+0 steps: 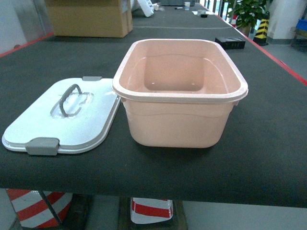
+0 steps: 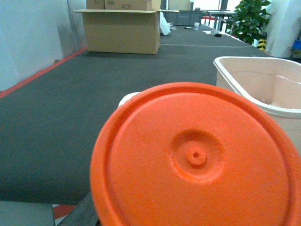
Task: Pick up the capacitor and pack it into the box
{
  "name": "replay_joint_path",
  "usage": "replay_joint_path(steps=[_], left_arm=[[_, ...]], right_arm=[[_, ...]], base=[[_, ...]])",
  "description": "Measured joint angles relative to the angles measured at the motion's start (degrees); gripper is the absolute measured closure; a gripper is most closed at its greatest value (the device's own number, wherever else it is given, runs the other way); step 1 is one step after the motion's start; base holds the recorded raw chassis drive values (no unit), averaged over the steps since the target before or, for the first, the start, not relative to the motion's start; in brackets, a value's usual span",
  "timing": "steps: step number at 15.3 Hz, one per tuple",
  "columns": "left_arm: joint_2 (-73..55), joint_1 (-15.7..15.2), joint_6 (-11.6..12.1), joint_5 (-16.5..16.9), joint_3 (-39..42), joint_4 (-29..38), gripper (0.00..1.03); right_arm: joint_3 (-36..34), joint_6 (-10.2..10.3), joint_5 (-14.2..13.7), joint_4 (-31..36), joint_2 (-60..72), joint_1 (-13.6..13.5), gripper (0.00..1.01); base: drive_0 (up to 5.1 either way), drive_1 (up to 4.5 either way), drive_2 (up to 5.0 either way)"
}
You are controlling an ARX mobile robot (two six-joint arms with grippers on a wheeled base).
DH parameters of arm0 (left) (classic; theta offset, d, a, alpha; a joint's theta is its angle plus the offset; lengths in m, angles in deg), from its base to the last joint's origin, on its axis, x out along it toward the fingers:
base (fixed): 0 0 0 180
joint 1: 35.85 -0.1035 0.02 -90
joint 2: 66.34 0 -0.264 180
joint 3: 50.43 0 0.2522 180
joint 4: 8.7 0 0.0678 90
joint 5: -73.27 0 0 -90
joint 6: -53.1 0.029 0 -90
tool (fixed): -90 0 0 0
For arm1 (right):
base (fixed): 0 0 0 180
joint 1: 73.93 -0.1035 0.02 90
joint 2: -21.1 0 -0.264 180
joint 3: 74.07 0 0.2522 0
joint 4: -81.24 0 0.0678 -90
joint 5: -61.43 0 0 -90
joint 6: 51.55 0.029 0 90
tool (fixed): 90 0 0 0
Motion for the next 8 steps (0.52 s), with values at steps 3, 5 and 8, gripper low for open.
replay_joint_path(steps=[3, 5, 8], left_arm=[[0.0, 0.0, 0.0, 0.0, 0.0, 0.0, 0.59], [0.0, 0.0, 0.0, 0.0, 0.0, 0.0, 0.59], [0.0, 0.0, 0.0, 0.0, 0.0, 0.0, 0.59]], right_arm=[[0.0, 0.0, 0.0, 0.0, 0.0, 0.0, 0.03], [0.0, 0.0, 0.0, 0.0, 0.0, 0.0, 0.03], [0.0, 0.0, 0.0, 0.0, 0.0, 0.0, 0.03]], base=[[0.0, 0.00, 0.0], [0.0, 0.00, 0.0], [0.0, 0.00, 0.0]])
